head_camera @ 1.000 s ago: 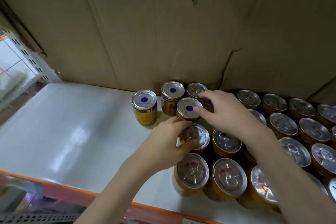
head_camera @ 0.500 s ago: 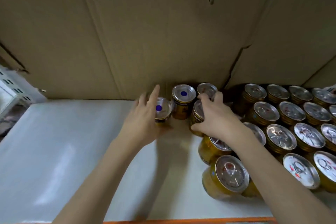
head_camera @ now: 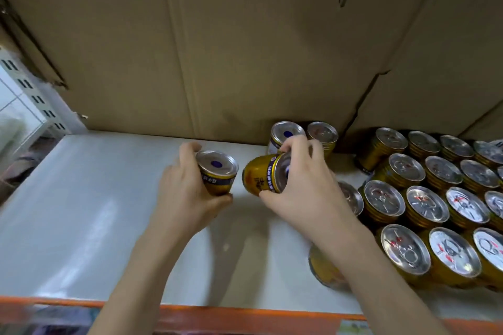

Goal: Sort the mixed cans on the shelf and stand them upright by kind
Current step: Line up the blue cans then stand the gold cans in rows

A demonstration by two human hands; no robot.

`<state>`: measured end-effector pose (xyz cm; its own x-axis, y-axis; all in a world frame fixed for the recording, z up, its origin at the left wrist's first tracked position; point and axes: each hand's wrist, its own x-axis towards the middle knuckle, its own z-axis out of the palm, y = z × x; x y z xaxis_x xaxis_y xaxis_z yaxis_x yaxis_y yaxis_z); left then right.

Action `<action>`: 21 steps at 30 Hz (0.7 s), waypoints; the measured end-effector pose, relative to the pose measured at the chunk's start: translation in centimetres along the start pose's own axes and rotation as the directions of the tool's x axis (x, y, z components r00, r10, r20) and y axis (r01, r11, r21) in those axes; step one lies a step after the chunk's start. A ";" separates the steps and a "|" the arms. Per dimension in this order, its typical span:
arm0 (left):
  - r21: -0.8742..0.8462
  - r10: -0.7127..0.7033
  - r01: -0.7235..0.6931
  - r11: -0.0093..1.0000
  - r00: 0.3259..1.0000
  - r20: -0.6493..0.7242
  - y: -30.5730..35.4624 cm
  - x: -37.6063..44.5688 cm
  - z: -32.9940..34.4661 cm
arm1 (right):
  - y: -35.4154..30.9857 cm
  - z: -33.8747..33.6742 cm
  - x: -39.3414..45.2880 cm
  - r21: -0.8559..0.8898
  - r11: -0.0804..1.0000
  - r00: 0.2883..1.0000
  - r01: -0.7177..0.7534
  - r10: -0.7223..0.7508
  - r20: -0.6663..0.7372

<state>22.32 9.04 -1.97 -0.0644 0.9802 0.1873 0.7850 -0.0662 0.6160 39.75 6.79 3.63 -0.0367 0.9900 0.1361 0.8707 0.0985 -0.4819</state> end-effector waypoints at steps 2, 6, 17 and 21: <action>0.032 -0.039 0.037 0.999 0.998 0.040 -1.0 -0.5 -1.0 | -0.8 1.9 -0.9 0.047 0.999 1.000 0.003 -0.004 0.030; 0.291 -0.076 0.044 0.956 0.992 0.100 -2.1 -1.5 -2.3 | -1.4 5.2 -3.2 0.088 0.996 1.000 -0.011 0.009 0.023; 0.121 -0.100 0.091 0.989 0.993 0.066 -5.1 -4.4 -2.1 | 0.3 7.0 -4.7 -0.038 0.999 0.992 -0.027 0.032 0.121; -0.020 -0.153 0.155 0.988 0.985 0.081 -6.1 -5.8 -2.3 | 0.1 6.7 -4.2 -0.145 0.989 0.976 0.005 0.027 0.216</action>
<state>16.48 3.33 -5.02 -0.1340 0.9906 0.0285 0.7528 0.0831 0.6530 36.71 3.35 -2.77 -0.1187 0.9907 -0.0673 0.9322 0.0878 -0.3510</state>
